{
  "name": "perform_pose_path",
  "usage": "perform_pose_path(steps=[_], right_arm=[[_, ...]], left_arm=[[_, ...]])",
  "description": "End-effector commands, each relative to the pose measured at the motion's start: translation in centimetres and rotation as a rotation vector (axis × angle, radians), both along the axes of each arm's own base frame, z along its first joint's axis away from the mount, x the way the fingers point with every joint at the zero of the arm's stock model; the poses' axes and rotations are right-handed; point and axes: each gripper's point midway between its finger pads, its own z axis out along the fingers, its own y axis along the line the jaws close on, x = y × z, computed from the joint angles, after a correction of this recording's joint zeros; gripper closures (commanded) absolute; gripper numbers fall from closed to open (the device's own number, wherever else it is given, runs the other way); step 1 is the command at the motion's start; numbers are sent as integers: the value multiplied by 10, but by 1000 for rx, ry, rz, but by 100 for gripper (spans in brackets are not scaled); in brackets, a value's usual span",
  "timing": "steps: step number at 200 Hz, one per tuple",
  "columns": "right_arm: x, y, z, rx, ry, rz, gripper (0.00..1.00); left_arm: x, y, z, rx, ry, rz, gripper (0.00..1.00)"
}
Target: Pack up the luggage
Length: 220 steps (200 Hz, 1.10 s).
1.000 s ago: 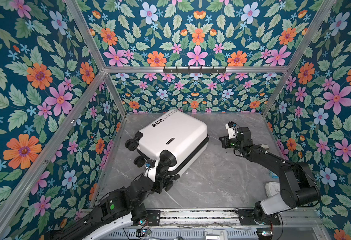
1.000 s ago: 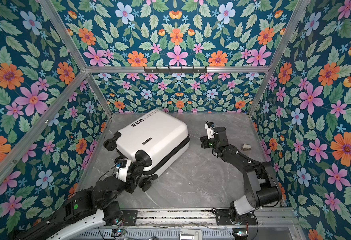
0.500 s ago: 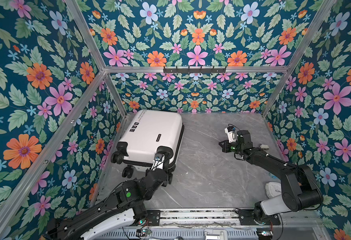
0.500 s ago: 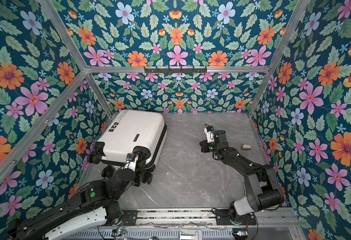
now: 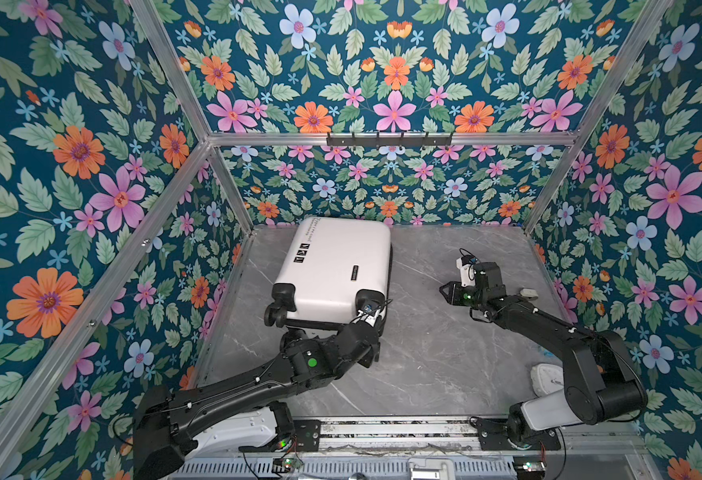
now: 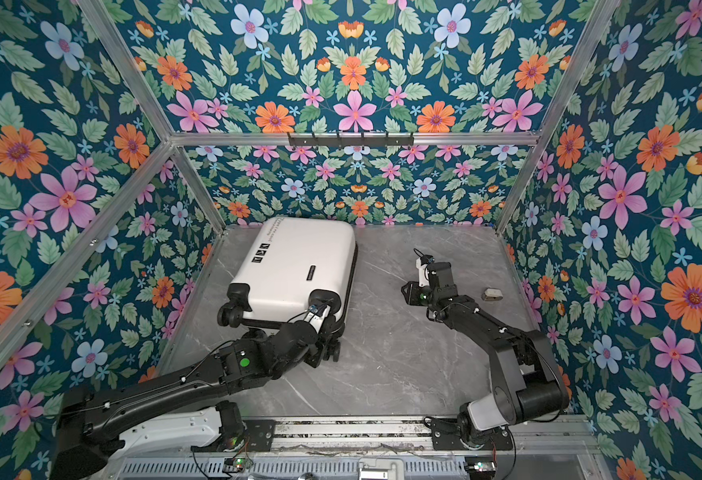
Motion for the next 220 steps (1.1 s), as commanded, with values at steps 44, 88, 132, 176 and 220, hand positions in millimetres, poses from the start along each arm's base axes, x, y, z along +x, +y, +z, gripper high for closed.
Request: perform_pose_path(steps=[44,88,132,176,220], right_arm=[[-25,-40,-26,128,285,-157,46],[-46,-34,-20,182,271,-144,38],[-66,-17,-18,312,261,-99,41],[-90,-10,-27,329,269,-103,44],[-121,2,-38,327,259,-89,48]], left_arm=[[-40,-62,43,-168,-57,-260,68],[-21,-30,92,-223,-164,-119,0],[30,34,175,-353,-321,119,13],[128,97,160,-318,-207,374,17],[229,120,122,-337,10,456,23]])
